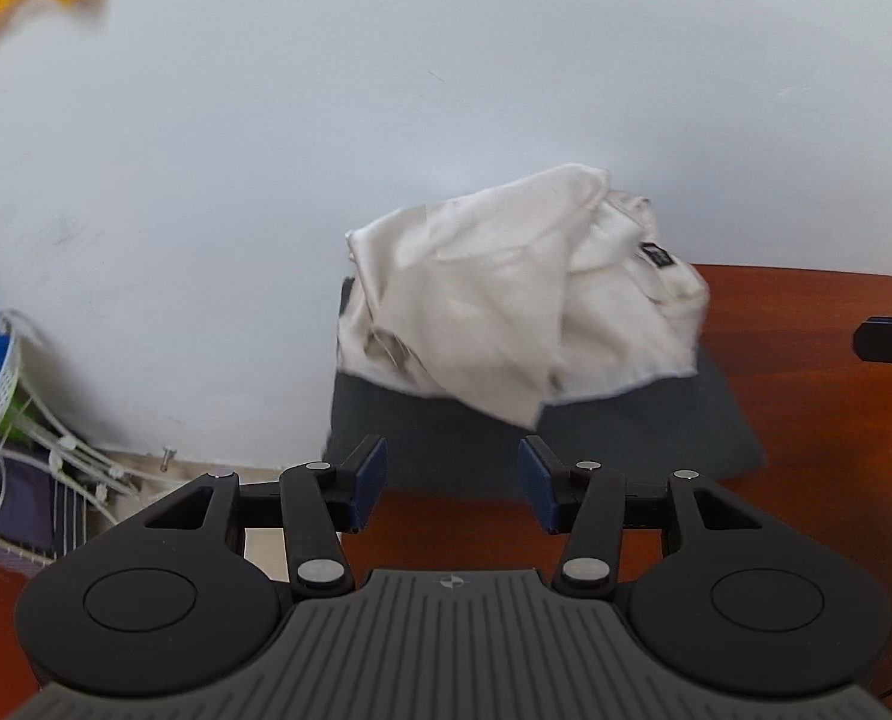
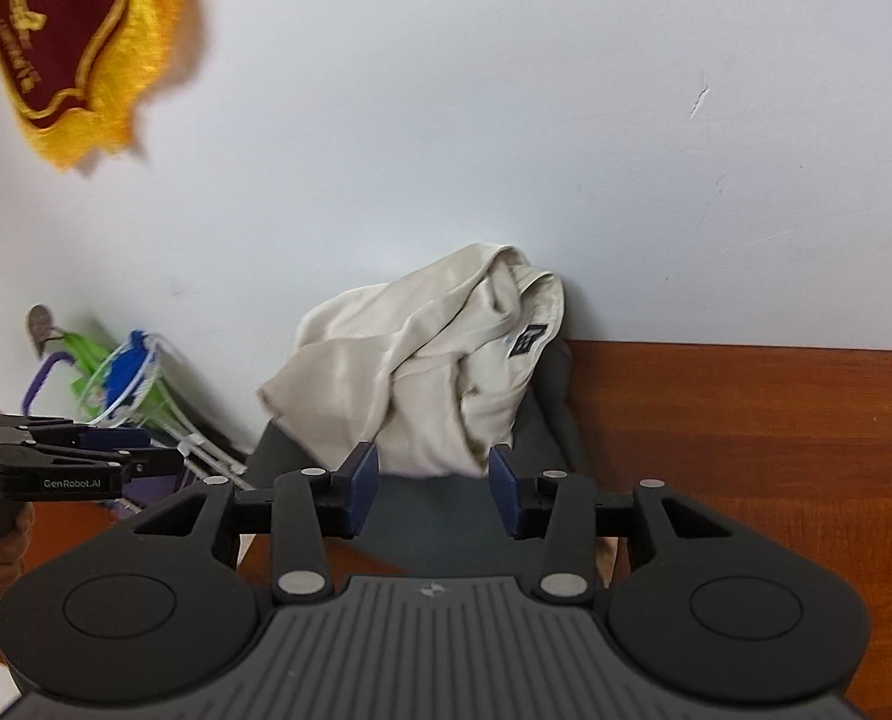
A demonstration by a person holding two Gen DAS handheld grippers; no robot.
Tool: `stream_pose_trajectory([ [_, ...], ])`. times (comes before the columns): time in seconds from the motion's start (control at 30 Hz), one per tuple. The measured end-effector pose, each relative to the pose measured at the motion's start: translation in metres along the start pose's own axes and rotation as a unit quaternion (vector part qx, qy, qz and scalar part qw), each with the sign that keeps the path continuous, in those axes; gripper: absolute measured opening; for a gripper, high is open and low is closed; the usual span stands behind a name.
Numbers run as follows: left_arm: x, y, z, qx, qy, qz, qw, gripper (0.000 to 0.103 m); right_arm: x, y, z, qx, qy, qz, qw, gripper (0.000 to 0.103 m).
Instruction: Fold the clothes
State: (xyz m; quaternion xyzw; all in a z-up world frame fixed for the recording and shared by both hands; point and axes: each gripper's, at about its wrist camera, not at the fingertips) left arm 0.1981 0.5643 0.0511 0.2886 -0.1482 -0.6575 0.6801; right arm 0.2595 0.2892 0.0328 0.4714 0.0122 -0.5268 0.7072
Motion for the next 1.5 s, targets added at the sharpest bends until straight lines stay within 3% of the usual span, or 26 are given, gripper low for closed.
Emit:
stream_pose_trajectory([
  [0.23,0.032,-0.058,0.055,0.003,0.014,0.038,0.9992,0.054,0.003,-0.043,0.057,-0.026,0.034,0.029,0.999,0.051],
  [0.4,0.075,-0.102,0.086,-0.003,0.026,0.067,0.9974,0.054,0.01,-0.075,0.097,-0.04,0.042,0.051,0.997,0.052],
  [0.7,0.155,-0.166,0.132,-0.008,0.029,0.101,0.9945,0.057,0.031,-0.133,0.185,-0.051,0.044,0.082,0.994,0.062],
  [0.87,0.188,-0.186,0.147,-0.013,0.03,0.113,0.9931,0.059,0.044,-0.155,0.225,-0.046,0.039,0.085,0.995,0.067],
  [0.93,0.198,-0.191,0.151,-0.011,0.032,0.111,0.9932,0.06,0.046,-0.162,0.237,-0.047,0.037,0.098,0.993,0.076],
  [1.17,0.224,-0.203,0.171,0.012,0.044,0.114,0.9925,0.073,0.042,-0.185,0.271,-0.027,0.024,0.132,0.991,0.087],
  [1.5,0.239,-0.222,0.194,0.044,0.055,0.077,0.9945,0.095,0.034,-0.209,0.291,0.001,-0.004,0.109,0.994,0.102],
])
Point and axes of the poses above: each gripper's, at about its wrist camera, not at the fingertips, and z roughly against the way its jaws point, x to its right, y to its top, and after that the axes turned 8 degrees about y, right-handed
